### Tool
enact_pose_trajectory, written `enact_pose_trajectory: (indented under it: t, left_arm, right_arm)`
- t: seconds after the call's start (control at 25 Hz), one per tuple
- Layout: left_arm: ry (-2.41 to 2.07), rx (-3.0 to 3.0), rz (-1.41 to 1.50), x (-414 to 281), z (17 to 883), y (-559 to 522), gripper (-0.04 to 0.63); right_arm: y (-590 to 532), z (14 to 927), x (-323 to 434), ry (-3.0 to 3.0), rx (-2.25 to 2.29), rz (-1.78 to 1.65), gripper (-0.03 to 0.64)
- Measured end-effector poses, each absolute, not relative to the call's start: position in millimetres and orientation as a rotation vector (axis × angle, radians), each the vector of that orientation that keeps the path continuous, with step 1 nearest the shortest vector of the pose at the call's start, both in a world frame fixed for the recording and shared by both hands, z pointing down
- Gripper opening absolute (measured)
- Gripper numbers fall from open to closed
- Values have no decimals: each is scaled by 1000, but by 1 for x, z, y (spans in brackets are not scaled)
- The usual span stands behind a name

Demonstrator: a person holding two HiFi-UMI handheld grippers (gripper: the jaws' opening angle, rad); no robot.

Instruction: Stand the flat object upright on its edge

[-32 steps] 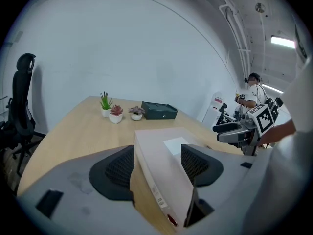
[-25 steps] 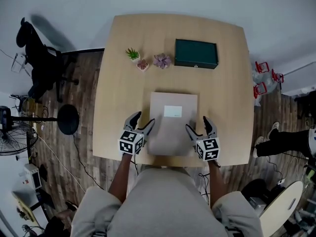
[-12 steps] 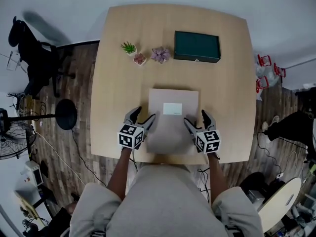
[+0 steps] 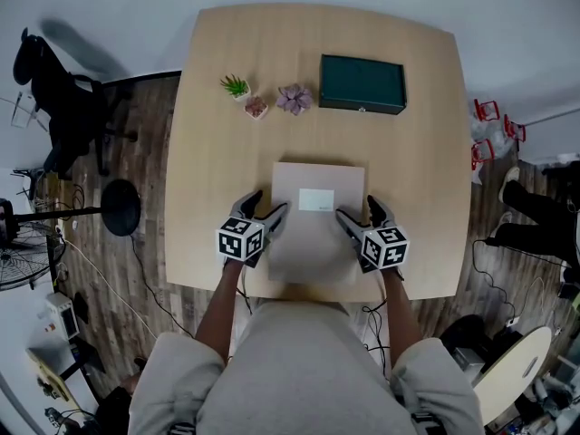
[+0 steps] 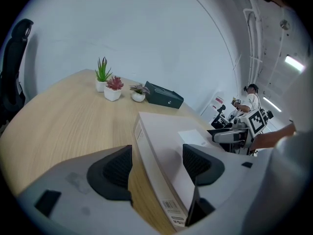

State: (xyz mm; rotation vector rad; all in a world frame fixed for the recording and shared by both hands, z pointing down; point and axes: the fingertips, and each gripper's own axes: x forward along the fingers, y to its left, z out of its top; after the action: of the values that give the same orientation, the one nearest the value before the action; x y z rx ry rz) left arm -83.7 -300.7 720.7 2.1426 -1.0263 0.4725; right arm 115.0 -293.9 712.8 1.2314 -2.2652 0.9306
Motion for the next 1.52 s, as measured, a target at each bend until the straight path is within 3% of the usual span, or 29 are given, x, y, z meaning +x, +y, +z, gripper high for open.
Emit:
enact_pose_trajectory:
  t: [1.52]
  left_arm:
    - [-719,1877,316,-62,744,-301,318]
  right_arm:
    - [-296,742,104,-2193,1077,1309,433]
